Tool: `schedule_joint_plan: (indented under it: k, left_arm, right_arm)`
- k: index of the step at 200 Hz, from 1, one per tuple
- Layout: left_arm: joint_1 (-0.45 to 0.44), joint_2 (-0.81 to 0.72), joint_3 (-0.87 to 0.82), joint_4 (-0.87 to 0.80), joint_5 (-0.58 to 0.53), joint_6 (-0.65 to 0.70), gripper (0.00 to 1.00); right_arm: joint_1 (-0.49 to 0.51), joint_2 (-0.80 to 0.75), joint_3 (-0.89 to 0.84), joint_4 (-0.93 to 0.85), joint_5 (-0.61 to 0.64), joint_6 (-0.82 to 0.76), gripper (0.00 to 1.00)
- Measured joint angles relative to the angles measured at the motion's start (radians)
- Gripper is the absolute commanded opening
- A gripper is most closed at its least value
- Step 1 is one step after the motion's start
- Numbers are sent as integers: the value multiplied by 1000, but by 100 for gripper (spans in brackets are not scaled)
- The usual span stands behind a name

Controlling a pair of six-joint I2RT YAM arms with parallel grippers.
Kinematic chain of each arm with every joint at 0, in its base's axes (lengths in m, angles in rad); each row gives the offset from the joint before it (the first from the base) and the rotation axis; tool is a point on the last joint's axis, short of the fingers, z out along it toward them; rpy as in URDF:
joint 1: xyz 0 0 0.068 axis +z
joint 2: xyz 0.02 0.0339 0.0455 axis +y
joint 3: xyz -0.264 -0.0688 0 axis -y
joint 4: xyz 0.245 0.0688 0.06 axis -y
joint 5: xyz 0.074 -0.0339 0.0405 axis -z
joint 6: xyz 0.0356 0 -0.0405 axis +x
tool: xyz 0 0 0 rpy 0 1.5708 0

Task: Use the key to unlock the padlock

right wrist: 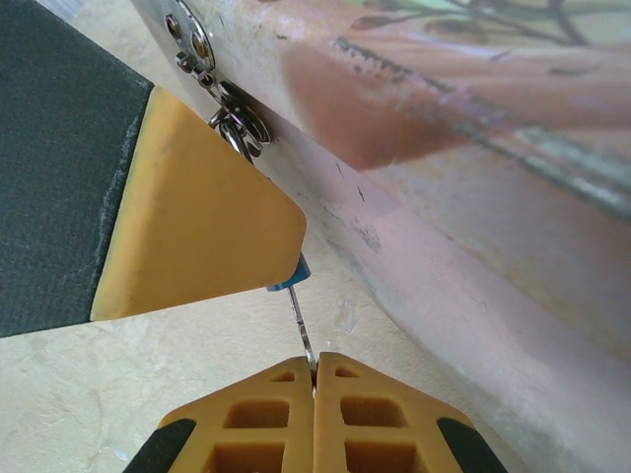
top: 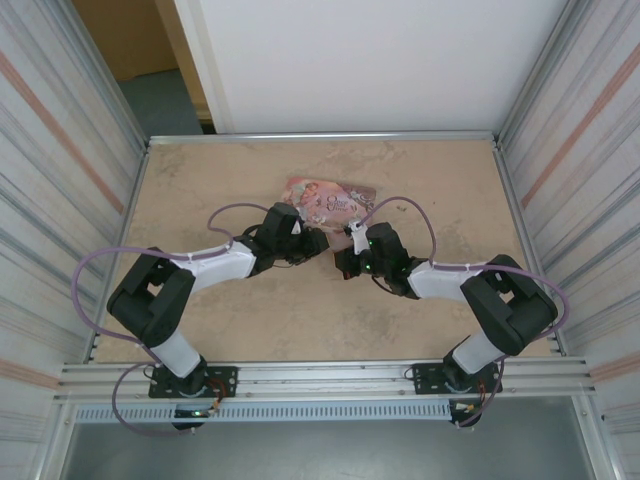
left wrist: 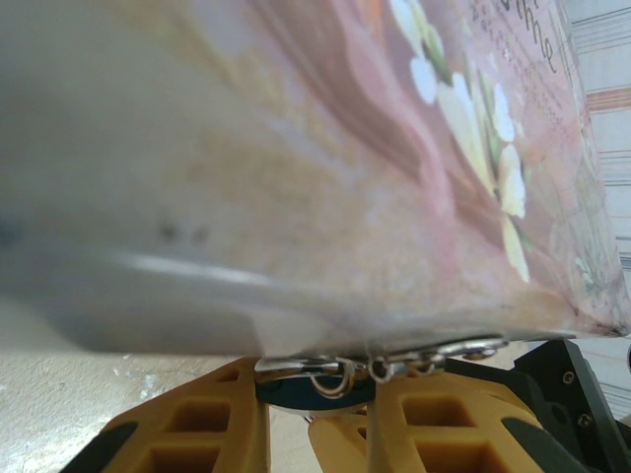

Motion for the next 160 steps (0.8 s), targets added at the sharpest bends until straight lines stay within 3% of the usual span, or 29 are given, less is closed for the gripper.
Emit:
schedule_joint_plan:
  k: [160]
  left_arm:
    - [0, 0, 13, -7, -11, 1, 5]
  right_arm:
    - [-12, -5, 18, -19, -19, 5, 0]
